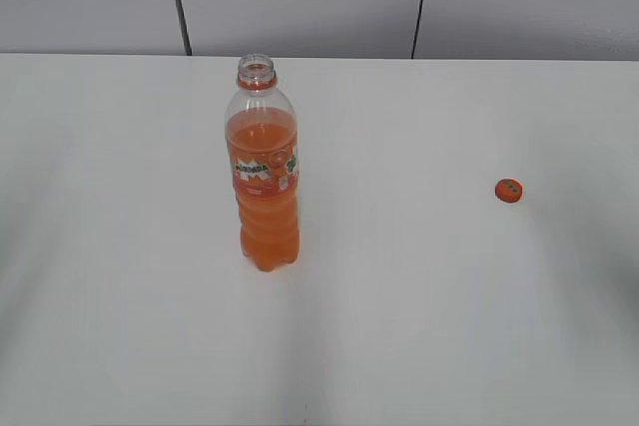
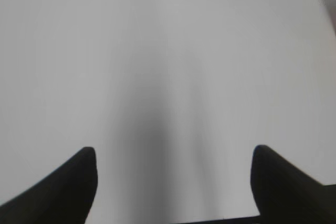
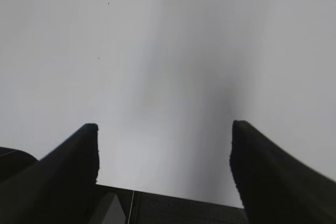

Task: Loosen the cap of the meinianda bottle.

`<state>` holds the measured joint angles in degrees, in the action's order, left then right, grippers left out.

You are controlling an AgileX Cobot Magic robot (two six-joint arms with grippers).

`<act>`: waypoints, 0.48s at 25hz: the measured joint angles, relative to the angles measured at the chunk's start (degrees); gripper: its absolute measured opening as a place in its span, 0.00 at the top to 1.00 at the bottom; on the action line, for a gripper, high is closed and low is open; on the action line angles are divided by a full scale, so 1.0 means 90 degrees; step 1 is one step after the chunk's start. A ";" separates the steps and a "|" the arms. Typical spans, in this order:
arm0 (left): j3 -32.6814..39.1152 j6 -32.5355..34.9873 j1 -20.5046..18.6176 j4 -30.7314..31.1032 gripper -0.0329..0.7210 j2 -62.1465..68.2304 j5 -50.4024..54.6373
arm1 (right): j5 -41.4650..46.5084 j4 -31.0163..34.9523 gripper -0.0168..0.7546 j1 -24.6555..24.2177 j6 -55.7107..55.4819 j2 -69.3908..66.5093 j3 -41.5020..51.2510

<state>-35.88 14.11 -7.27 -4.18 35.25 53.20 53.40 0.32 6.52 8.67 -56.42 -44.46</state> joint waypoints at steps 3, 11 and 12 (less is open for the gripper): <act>0.0109 -0.0278 0.0000 0.0000 0.24 -0.0276 0.0271 | -0.0113 0.0064 0.22 0.0000 0.0000 0.0446 0.0501; 0.0354 -0.0732 0.0000 0.0088 0.30 -0.0806 0.0647 | -0.0280 0.0098 0.22 0.0000 -0.0070 0.1804 0.1736; 0.0354 -0.0770 0.0000 0.0088 0.31 -0.0920 0.0652 | -0.0280 0.0112 0.22 0.0000 -0.0095 0.1945 0.1859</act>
<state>-32.69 7.18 -7.27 -3.38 26.97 59.07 50.88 1.32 6.52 7.82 -38.92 -27.73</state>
